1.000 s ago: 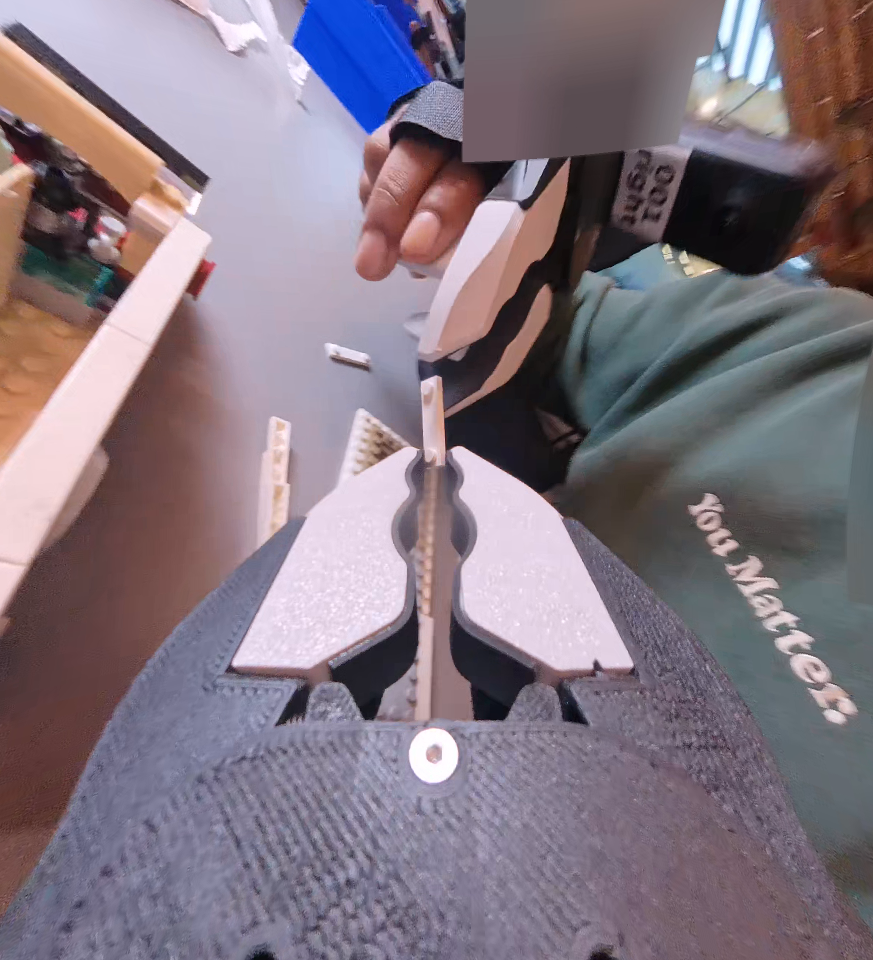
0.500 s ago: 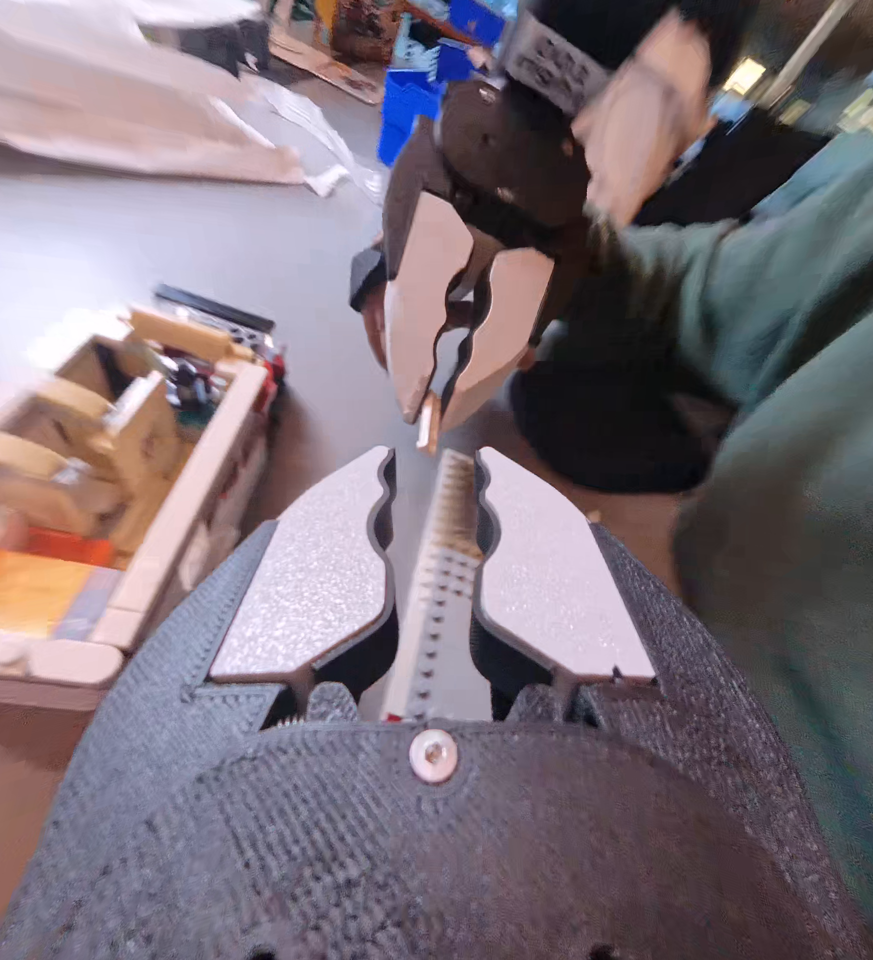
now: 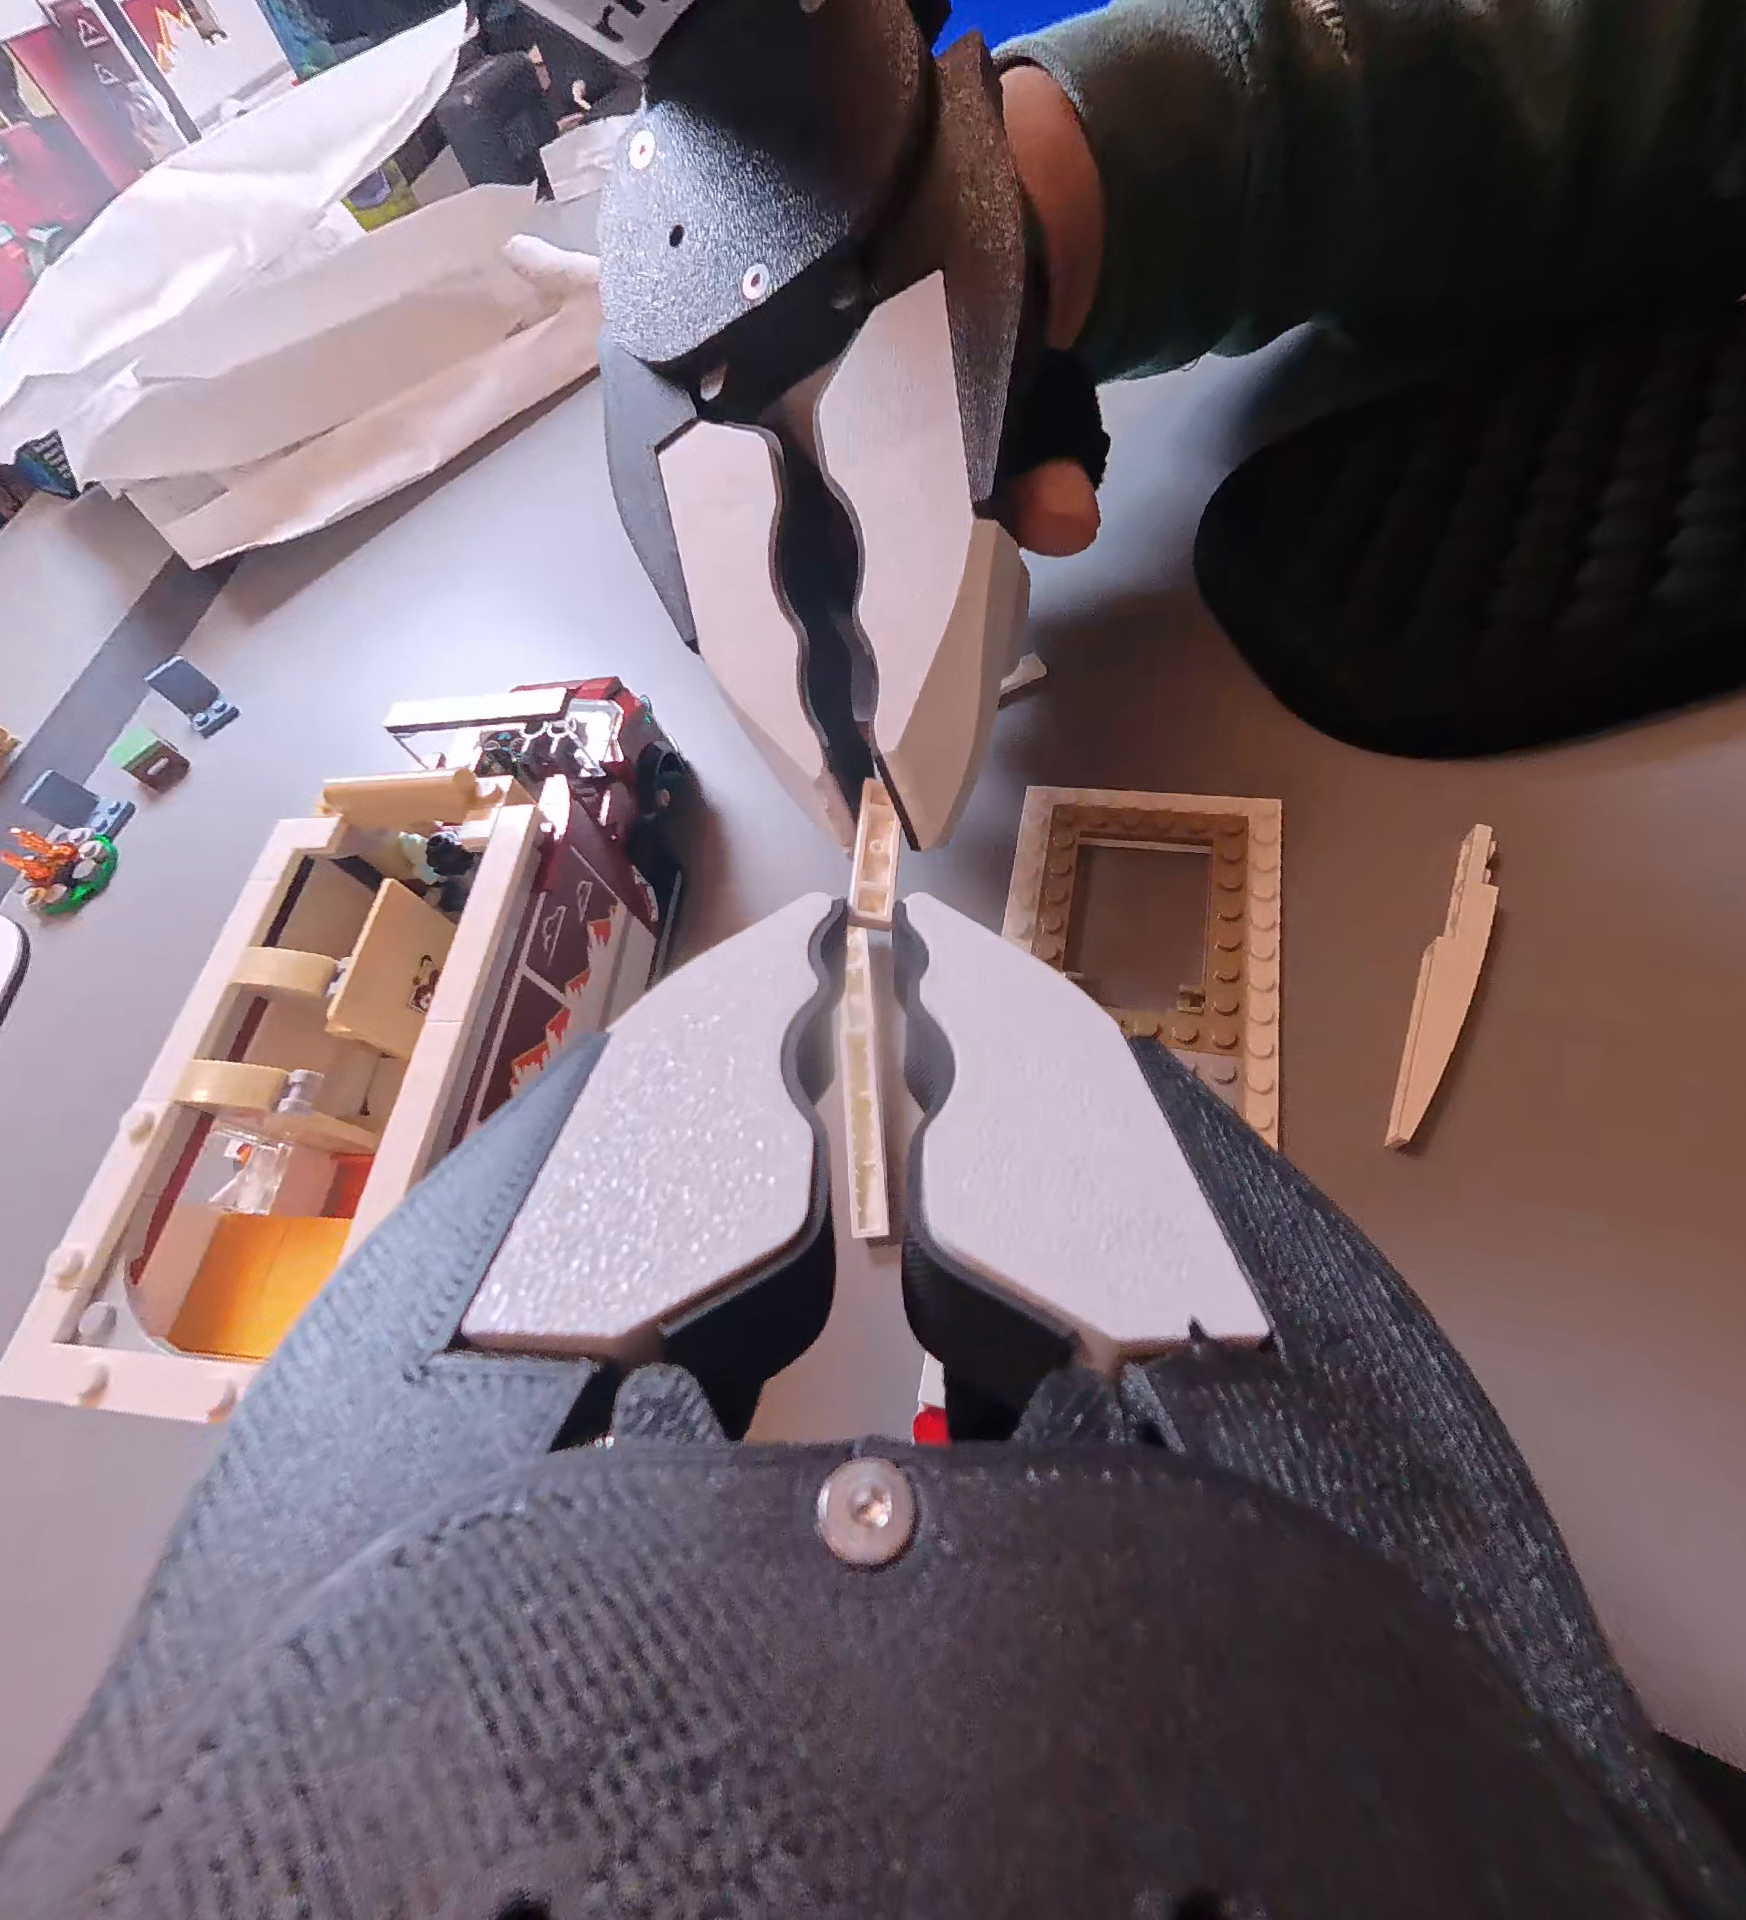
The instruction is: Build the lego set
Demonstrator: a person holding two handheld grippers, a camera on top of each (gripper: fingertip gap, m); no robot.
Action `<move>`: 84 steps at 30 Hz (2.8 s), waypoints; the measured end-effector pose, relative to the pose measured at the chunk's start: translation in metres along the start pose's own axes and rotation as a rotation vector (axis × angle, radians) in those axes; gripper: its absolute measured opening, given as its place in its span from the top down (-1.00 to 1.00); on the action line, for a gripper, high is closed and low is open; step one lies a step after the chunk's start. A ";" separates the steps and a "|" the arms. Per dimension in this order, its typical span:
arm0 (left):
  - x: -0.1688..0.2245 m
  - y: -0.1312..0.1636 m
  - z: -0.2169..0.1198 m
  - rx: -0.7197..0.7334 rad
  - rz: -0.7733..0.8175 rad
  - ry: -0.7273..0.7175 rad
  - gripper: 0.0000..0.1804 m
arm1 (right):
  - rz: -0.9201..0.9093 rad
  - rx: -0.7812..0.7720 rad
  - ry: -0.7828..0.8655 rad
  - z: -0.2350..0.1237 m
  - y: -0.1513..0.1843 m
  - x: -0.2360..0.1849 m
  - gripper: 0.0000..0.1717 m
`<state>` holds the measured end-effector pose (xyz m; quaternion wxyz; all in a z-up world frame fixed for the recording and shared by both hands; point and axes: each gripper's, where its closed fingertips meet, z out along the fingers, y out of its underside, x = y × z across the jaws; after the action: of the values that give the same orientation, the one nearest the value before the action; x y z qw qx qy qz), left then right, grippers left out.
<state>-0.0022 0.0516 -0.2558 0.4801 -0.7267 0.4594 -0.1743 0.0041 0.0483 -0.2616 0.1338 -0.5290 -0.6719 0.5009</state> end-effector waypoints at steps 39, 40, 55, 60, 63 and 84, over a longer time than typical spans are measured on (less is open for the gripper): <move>-0.002 0.057 0.014 -0.272 -0.129 0.078 0.85 | -0.390 -0.366 0.197 0.006 0.034 0.036 0.91; -0.001 0.057 0.015 -0.275 -0.122 0.084 0.88 | -0.389 -0.371 0.196 0.007 0.034 0.037 0.91; -0.002 0.057 0.015 -0.275 -0.122 0.087 0.91 | -0.388 -0.394 0.190 0.012 0.035 0.037 0.91; -0.002 0.057 0.015 -0.277 -0.120 0.084 0.91 | -0.385 -0.394 0.192 0.013 0.035 0.037 0.89; -0.003 0.057 0.015 -0.279 -0.119 0.077 0.89 | -0.384 -0.396 0.184 0.013 0.036 0.035 0.88; -0.003 0.058 0.021 -0.336 -0.102 0.130 0.91 | -0.387 -0.370 0.157 0.012 0.035 0.030 0.80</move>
<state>-0.0183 0.0580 -0.3150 0.3117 -0.8063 0.4746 -0.1658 0.0037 0.0649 -0.3060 0.1797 -0.4433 -0.8281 0.2923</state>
